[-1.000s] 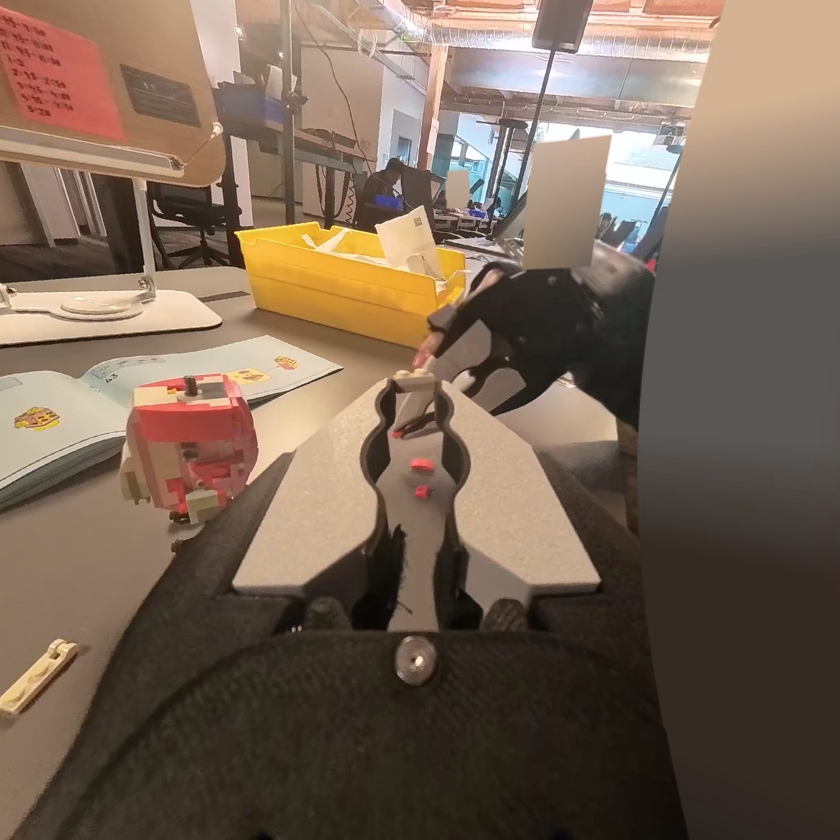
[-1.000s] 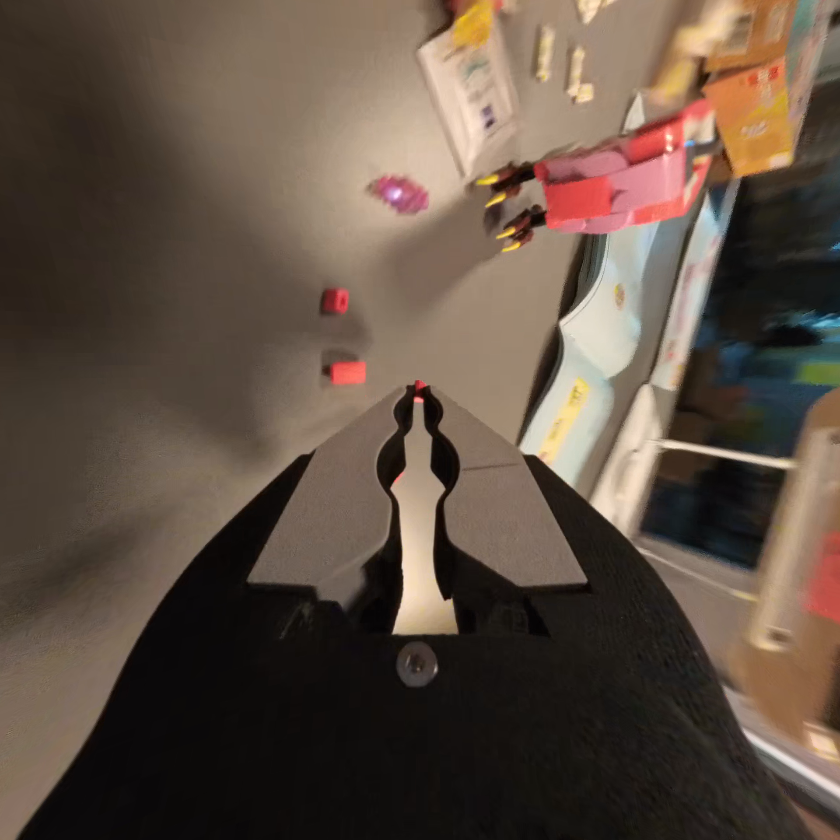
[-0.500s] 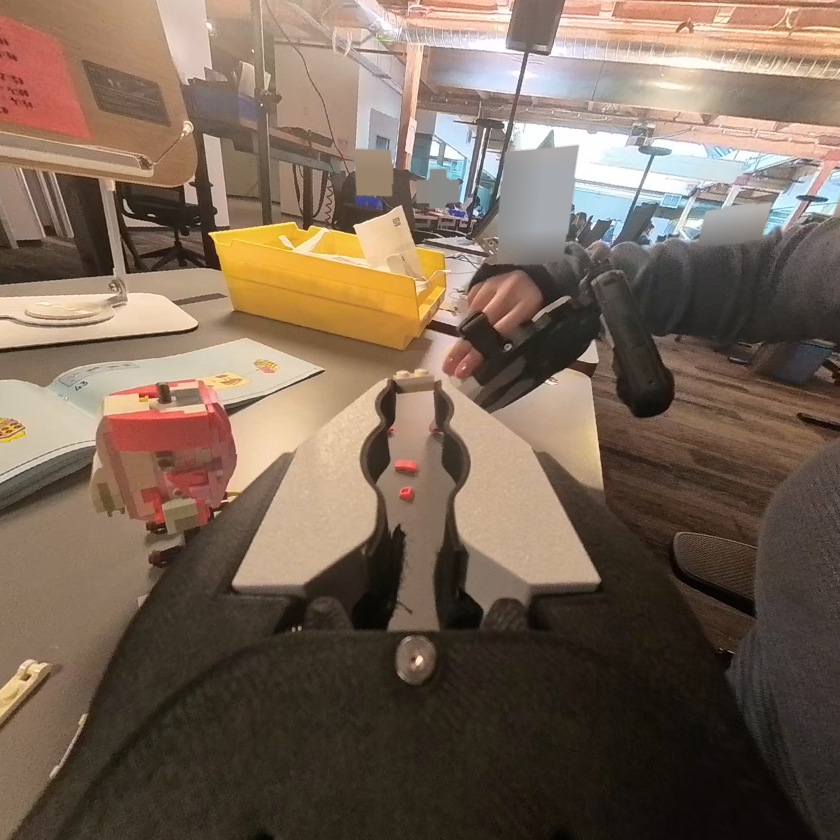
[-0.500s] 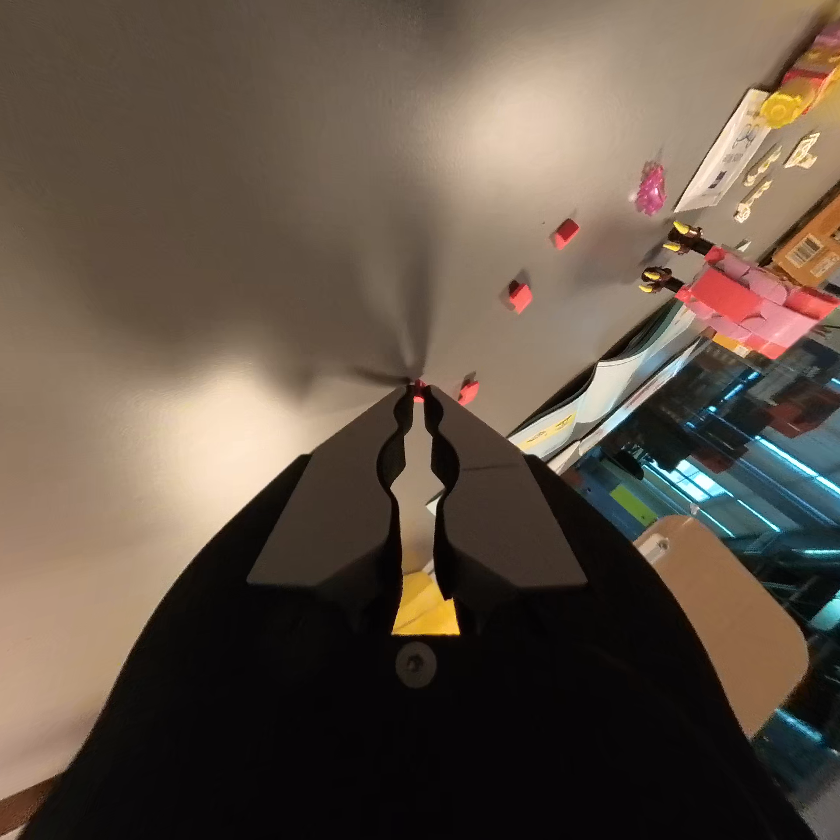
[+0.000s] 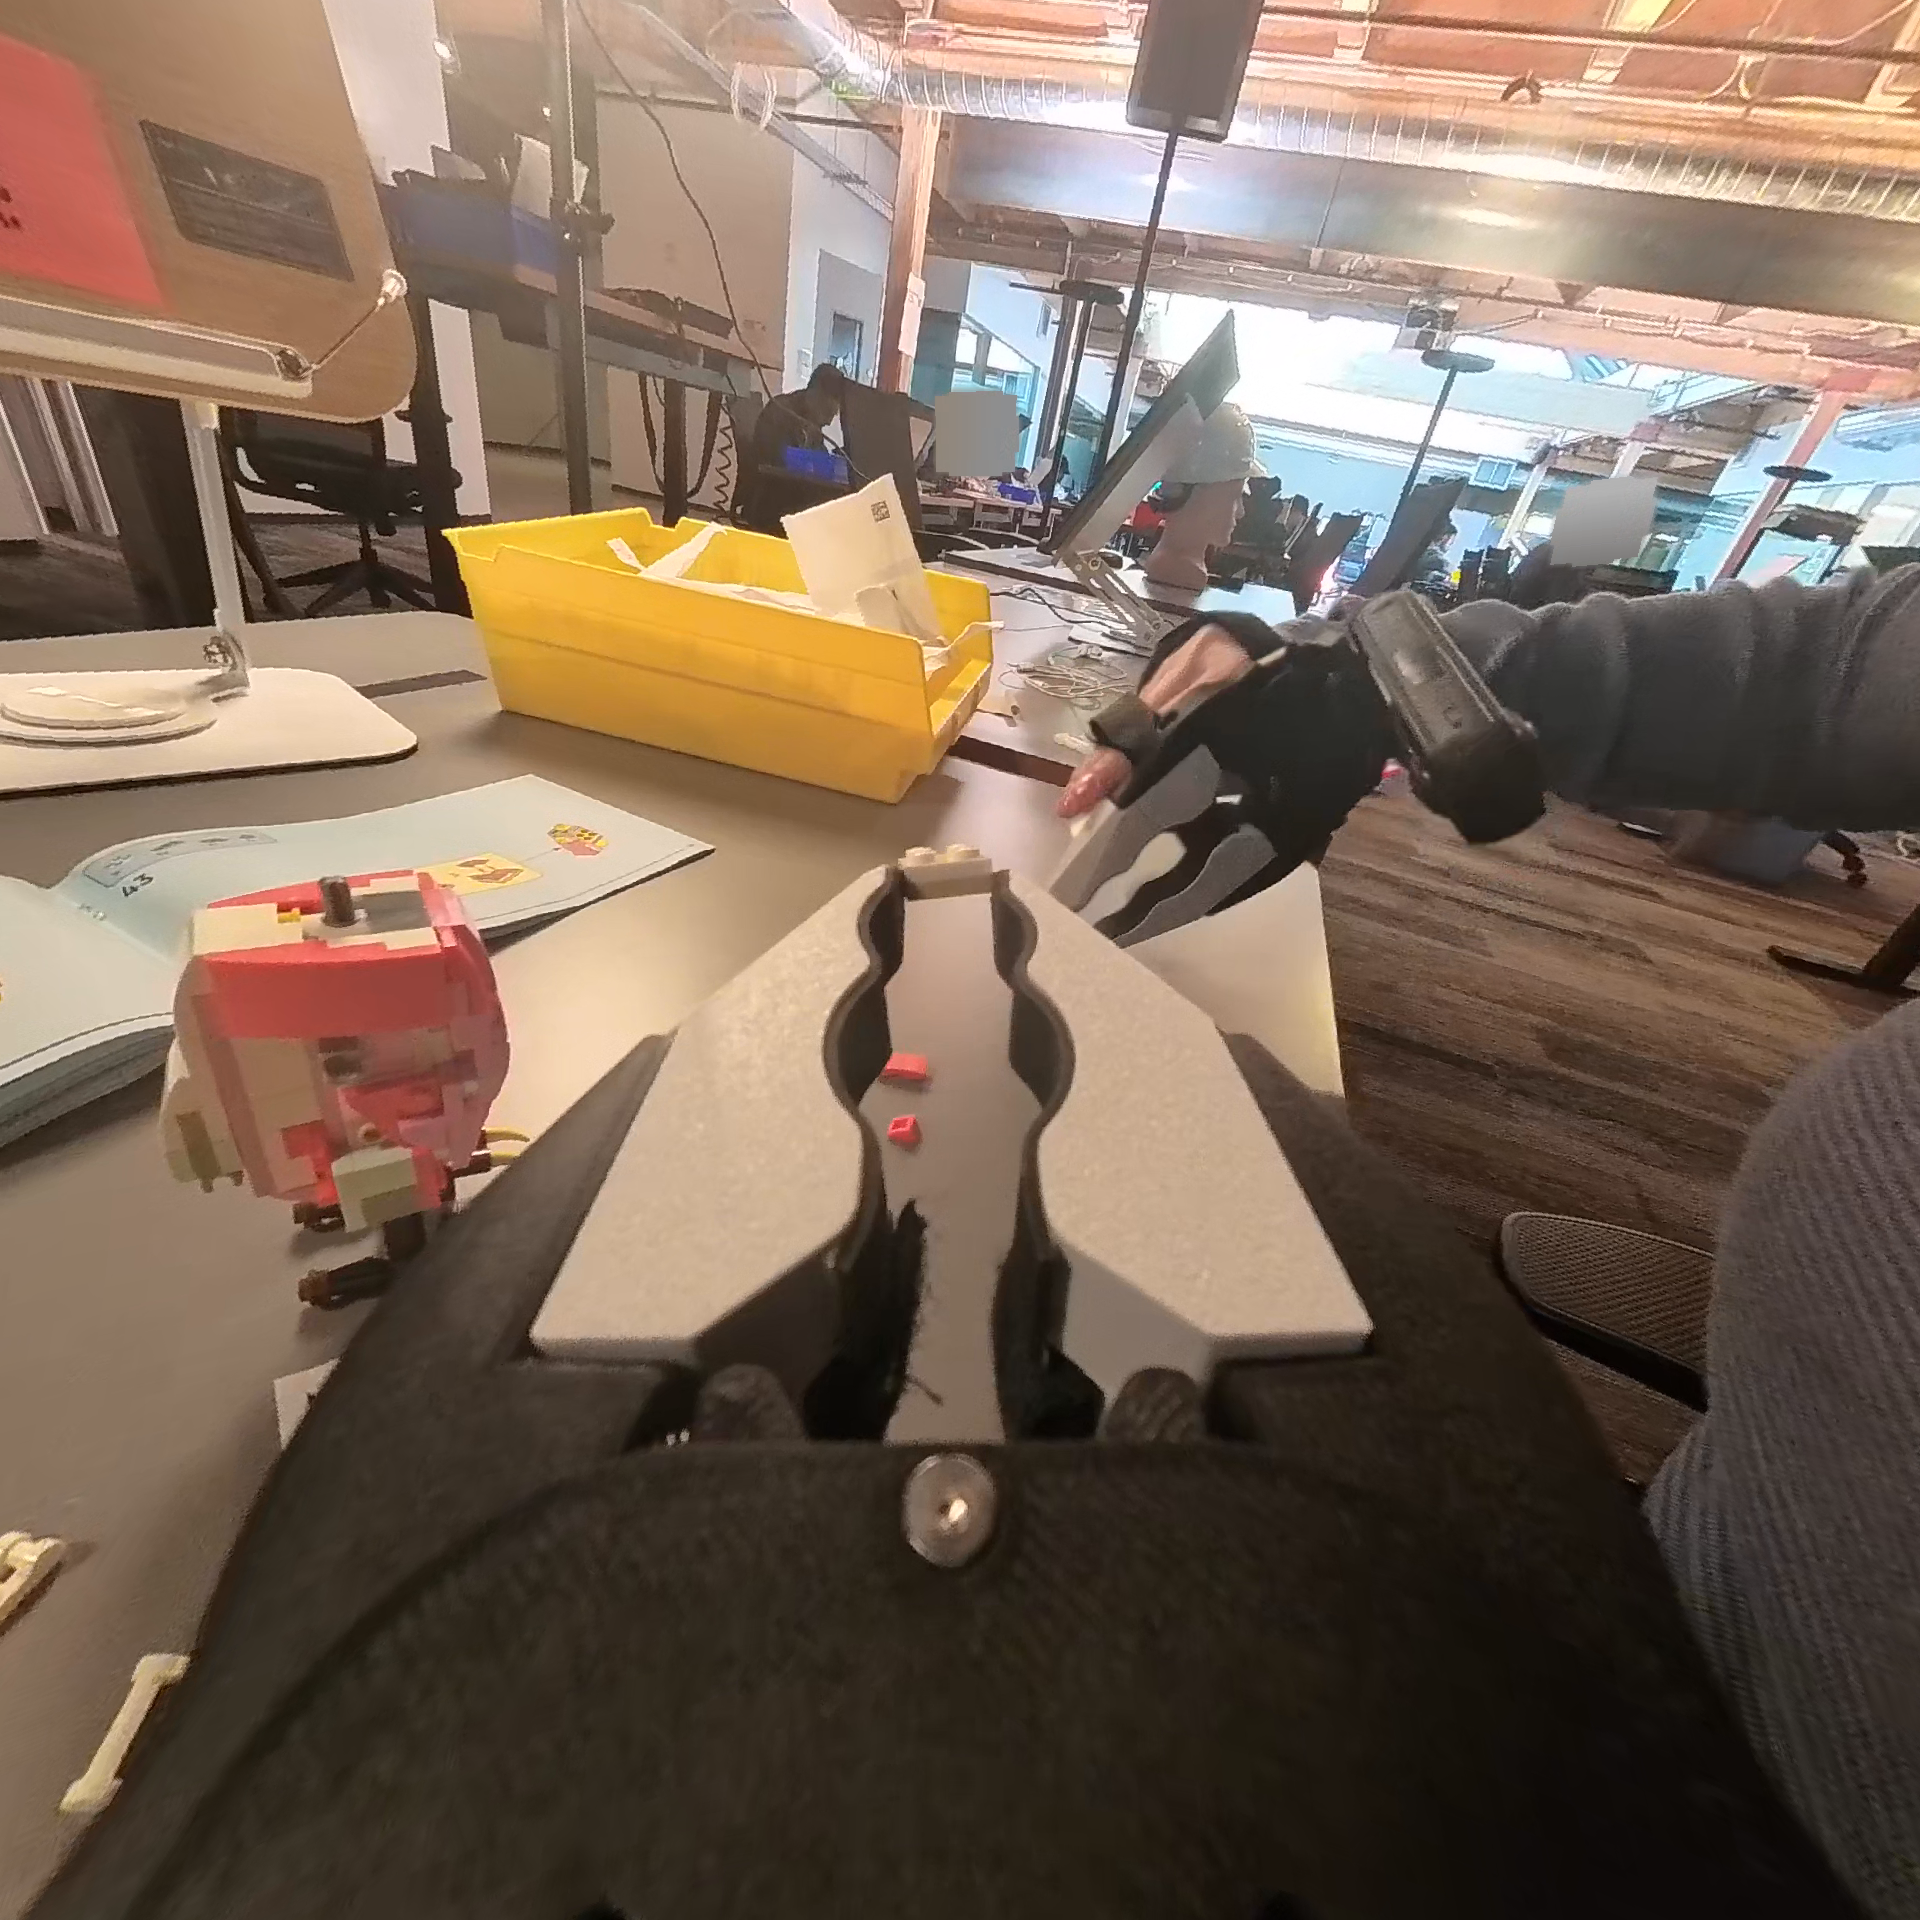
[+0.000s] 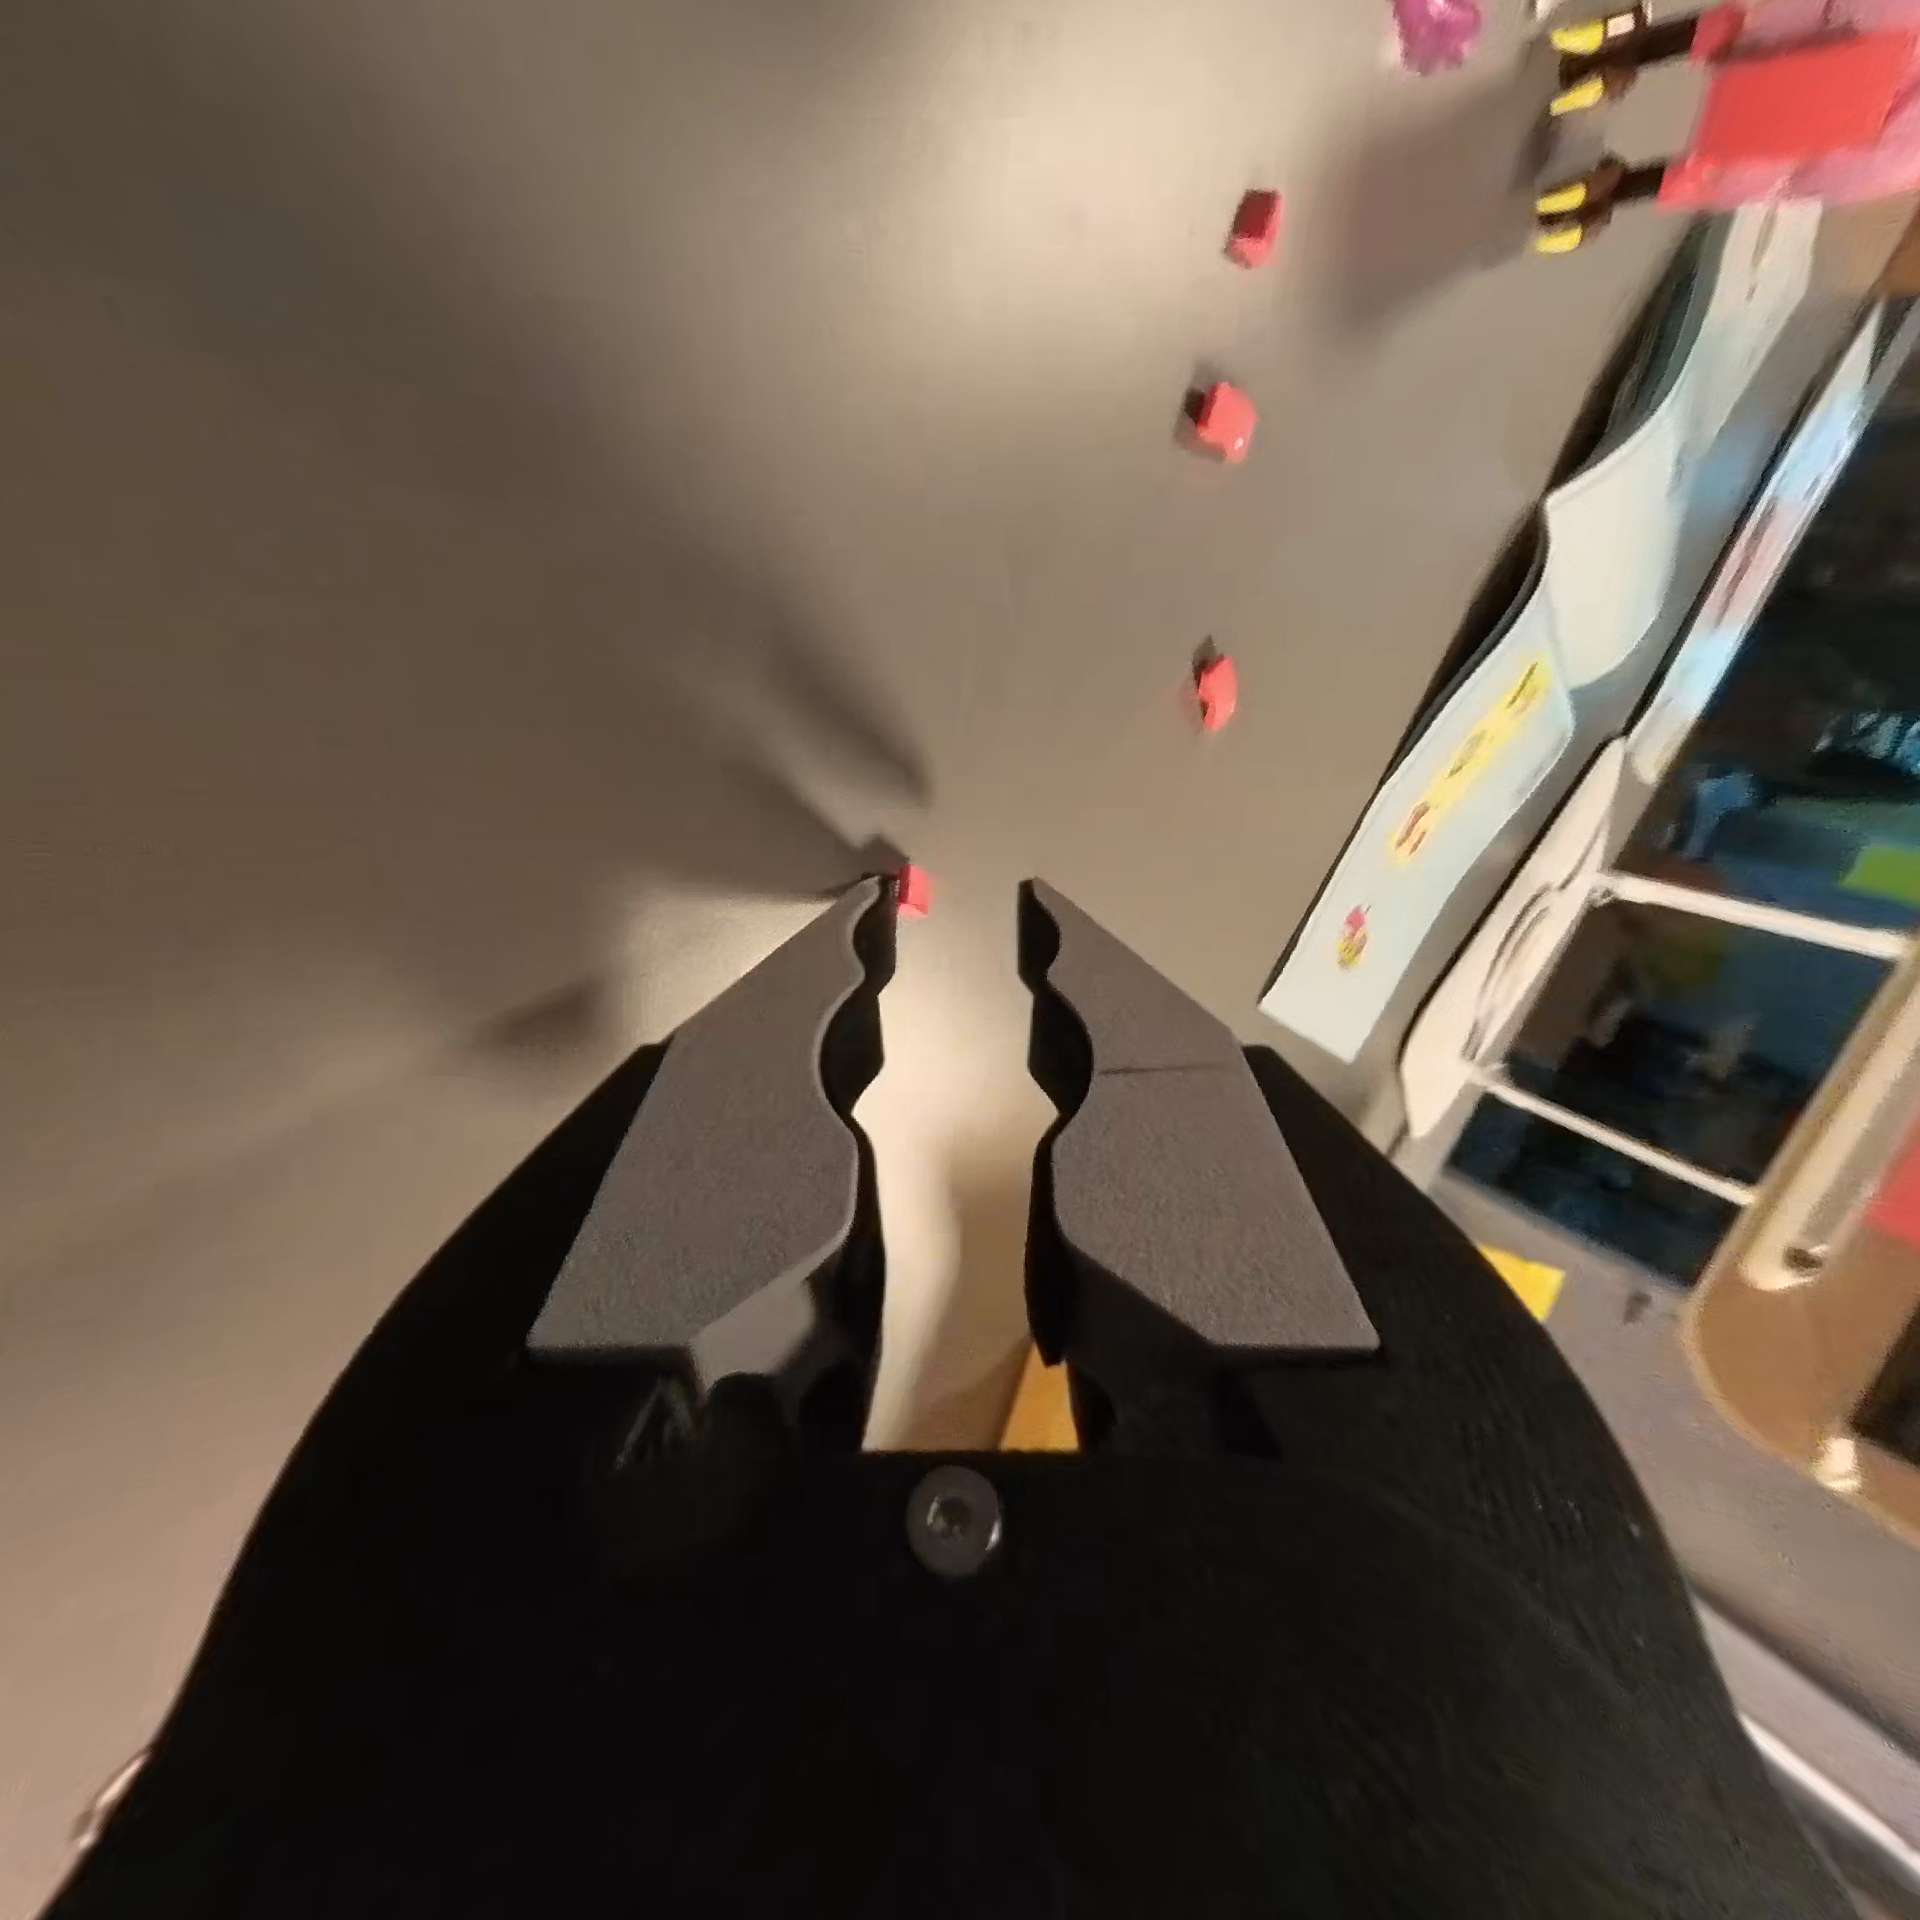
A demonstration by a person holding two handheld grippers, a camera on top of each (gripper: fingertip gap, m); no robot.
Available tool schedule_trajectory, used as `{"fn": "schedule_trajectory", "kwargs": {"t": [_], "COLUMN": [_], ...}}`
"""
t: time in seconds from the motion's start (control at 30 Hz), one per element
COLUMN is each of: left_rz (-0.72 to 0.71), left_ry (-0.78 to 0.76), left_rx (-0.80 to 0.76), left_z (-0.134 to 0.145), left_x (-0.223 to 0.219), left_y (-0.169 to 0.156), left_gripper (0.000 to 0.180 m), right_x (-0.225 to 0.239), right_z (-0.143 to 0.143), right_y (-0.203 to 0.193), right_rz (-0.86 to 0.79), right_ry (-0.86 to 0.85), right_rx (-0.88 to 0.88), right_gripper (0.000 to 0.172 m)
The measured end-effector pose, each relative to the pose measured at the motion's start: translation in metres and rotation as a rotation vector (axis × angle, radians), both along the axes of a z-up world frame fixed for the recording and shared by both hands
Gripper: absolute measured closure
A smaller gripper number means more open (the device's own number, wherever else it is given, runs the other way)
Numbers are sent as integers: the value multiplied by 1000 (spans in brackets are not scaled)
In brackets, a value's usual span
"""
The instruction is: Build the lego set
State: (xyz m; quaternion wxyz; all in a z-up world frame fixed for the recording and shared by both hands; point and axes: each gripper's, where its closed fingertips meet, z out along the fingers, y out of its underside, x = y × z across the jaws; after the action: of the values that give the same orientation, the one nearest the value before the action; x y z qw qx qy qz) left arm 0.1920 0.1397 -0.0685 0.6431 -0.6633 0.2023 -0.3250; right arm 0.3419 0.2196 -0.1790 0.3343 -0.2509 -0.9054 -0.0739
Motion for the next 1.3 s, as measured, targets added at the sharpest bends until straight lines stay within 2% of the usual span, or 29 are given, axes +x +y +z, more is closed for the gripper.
{"fn": "schedule_trajectory", "kwargs": {"t": [0.33, 0.47, 0.57, 0.7, 0.8, 0.9, 1.07, 1.3], "left_rz": [-10, -16, -21, -25, -24, -25, -29, -31], "left_ry": [-6, -7, -6, 3, 11, 13, 15, 28], "left_rx": [0, -1, -1, 0, 1, 2, 3, 7], "left_z": [1, 1, 1, 0, -1, -1, -1, -1], "left_x": [1, 1, 2, 4, 4, 5, 5, 7], "left_y": [-2, -3, -3, -3, -4, -4, -5, -5], "left_gripper": [166, 166, 166, 166, 166, 166, 166, 166], "right_x": [21, 24, 22, 13, 3, 10, 15, 14], "right_z": [2, 2, 8, 15, 20, 9, -1, -4], "right_y": [7, 5, 14, 10, 4, 10, 9, 8], "right_rz": [-285, -652, -952, -1221, -1331, -1385, -1383, -1385], "right_ry": [8, 64, 157, 219, 205, 143, 88, 79], "right_rx": [-281, -633, -820, -1127, -1368, -1302, -1177, -1168], "right_gripper": [138, 155, 163, 162, 161, 160, 160, 162]}}
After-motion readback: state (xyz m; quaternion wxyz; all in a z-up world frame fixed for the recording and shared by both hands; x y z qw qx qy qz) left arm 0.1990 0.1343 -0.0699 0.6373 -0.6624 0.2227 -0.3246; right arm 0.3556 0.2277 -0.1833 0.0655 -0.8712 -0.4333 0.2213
